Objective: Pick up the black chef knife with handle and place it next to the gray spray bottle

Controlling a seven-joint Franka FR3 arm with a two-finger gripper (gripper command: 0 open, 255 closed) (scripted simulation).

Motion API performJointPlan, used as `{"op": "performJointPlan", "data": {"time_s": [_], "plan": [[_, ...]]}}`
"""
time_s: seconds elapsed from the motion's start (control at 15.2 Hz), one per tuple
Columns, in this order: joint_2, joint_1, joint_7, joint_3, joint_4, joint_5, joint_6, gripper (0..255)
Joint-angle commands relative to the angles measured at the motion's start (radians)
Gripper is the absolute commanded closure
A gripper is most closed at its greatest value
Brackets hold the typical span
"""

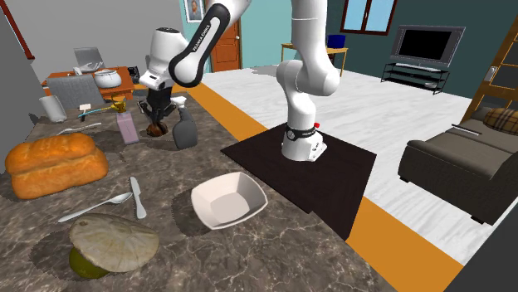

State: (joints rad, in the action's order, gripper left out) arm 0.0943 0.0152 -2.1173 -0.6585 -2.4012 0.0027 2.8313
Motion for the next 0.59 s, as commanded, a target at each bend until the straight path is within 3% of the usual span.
{"op": "performJointPlan", "data": {"time_s": [0.0,0.53], "plan": [[0.027,-0.01,-0.031,0.014,-0.004,0.044,0.027,255],[0.135,-0.095,-0.161,0.126,-0.009,0.223,0.126,255]]}}
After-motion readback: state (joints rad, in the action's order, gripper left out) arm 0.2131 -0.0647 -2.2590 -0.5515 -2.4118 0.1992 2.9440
